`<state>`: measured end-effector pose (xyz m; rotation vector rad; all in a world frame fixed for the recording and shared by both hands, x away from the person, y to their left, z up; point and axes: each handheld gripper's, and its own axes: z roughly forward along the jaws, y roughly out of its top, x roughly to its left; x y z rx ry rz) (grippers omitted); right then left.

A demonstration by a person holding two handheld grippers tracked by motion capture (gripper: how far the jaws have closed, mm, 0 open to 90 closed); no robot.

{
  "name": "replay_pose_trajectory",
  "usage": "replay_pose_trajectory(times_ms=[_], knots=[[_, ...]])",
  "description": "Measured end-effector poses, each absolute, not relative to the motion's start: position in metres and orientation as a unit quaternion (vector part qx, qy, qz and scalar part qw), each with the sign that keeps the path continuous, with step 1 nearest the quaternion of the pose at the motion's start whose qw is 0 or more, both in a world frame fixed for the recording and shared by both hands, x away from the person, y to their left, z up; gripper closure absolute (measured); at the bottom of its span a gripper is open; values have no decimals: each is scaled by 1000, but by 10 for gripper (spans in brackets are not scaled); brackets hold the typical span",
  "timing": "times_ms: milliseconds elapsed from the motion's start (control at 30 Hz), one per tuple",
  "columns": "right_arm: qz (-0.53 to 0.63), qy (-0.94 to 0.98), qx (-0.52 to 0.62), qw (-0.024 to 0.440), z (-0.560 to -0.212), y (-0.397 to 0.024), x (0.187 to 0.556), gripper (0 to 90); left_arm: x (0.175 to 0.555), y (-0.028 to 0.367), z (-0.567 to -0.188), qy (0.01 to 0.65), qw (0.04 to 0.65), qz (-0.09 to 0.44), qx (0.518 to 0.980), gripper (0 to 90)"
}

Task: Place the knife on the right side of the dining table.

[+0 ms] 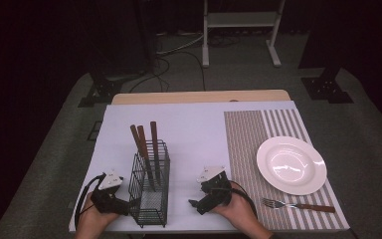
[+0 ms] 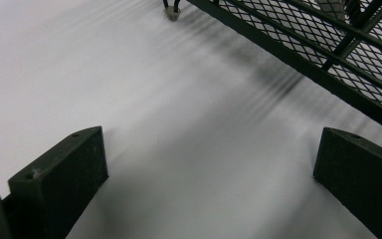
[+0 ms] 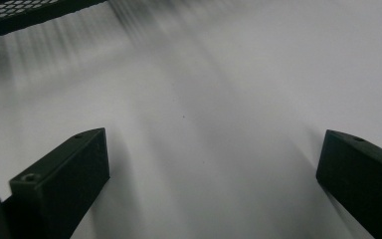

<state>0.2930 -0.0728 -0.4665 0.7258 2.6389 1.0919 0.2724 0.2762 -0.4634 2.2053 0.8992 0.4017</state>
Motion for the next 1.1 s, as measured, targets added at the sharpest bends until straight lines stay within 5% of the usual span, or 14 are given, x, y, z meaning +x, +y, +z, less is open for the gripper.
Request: replay_pose_trajectory(times_ms=[300,533,1100], knots=[[370,890,250,97,-466,-73,293,5,272,277,-463,347,355,156,854,0],[379,882,270,78,-458,-79,301,126,272,276,-463,346,355,157,854,0],[394,878,265,67,-438,-79,310,243,272,277,-463,346,355,157,854,0]])
